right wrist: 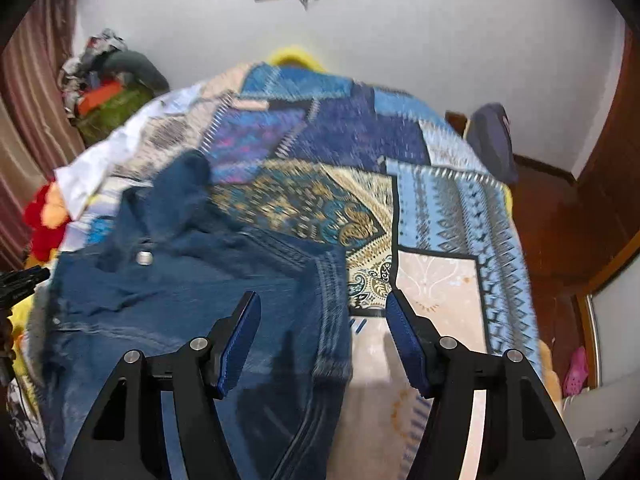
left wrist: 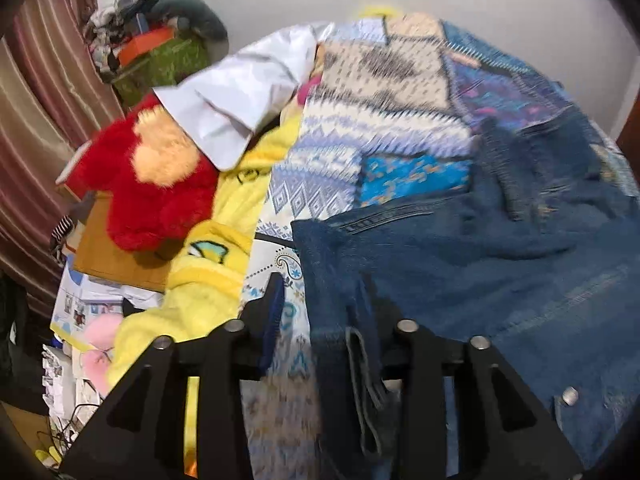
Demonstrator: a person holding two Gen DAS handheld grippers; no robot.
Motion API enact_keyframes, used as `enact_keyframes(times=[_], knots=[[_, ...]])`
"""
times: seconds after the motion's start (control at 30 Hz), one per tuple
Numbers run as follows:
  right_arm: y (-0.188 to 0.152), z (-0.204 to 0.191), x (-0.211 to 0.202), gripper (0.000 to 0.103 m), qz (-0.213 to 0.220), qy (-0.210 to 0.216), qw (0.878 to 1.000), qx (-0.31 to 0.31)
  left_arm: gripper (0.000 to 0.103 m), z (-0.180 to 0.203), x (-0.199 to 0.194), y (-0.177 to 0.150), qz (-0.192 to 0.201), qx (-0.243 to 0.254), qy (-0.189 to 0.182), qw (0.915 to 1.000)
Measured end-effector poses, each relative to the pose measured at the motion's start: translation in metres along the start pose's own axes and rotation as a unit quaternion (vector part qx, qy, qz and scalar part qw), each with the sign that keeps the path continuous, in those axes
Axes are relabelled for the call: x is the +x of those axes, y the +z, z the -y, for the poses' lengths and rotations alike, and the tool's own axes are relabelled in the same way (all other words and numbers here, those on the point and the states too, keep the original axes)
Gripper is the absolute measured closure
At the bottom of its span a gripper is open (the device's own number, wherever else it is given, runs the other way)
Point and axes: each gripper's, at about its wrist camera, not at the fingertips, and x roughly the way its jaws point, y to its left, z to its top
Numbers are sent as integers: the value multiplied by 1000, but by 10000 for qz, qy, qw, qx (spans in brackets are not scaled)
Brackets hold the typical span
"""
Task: Fold large clothes
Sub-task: 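Release the jacket and raise both grippers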
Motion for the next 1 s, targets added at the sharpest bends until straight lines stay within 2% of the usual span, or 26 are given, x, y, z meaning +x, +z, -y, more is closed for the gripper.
enact_keyframes(times=[0.07,0.2,0.33,0.43,0.5,0.6,0.7,0.83,1.0], knots=[[-3,-7,-27,36,105,108,9999,-22,49,3,-30,-4,230,86,-18,9997],[-16,-20,-83,27,368,440,9983,-68,39,12,-94,-22,662,291,-143,9973],[-37,-32,-125,12,574,620,9963,-183,20,19,-141,-45,953,450,-250,9941],[-58,-41,-151,4,690,711,9945,-331,9,22,-168,-65,1031,529,-378,9925],[-76,-46,-165,3,726,734,9938,-422,7,22,-177,-78,999,541,-467,9924],[-98,-47,-173,3,630,748,9944,-412,7,16,-182,-101,833,436,-655,9934],[-123,-44,-173,3,372,794,9958,-278,7,5,-172,-126,454,155,-984,9940],[-157,-34,-161,3,-63,880,9961,32,7,-11,-146,-160,-76,-157,-996,9949],[-198,-20,-140,3,-739,1048,9906,486,7,-33,-108,-207,-823,-735,-1200,9866]])
